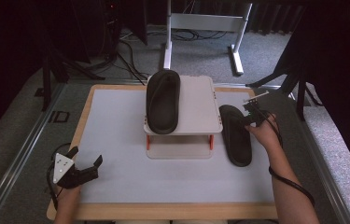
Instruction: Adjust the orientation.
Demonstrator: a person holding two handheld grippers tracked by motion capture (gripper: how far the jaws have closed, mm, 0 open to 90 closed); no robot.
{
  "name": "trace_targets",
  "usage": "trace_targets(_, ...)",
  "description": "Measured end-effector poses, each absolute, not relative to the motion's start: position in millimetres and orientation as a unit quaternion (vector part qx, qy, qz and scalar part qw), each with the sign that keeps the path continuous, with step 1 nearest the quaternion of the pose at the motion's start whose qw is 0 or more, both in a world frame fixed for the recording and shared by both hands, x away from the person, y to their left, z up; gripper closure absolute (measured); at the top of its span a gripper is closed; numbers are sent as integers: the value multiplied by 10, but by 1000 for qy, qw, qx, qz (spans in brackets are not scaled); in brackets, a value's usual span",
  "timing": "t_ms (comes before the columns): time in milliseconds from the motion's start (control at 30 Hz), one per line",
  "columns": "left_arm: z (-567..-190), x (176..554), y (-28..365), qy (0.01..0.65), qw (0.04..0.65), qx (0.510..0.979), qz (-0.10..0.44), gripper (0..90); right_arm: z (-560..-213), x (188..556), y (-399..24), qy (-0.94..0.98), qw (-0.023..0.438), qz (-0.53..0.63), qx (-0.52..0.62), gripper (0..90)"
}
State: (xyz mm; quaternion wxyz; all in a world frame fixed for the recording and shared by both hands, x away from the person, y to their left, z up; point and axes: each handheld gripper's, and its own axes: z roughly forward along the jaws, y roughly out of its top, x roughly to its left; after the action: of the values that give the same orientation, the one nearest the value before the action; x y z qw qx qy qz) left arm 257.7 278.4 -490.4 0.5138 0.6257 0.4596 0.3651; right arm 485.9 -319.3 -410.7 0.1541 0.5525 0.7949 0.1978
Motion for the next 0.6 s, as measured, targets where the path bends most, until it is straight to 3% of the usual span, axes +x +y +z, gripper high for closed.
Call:
trace_targets(167, -4904, 2576, 2779, 458, 512, 628, 366, 22, -4137, 4924, -3164, 795, 145, 170, 564, 702)
trace_targets(600, -4904, 2573, 2777, 457, 512, 627, 367, 22, -4092, 4941, -3164, 809, 136, 144, 553, 750)
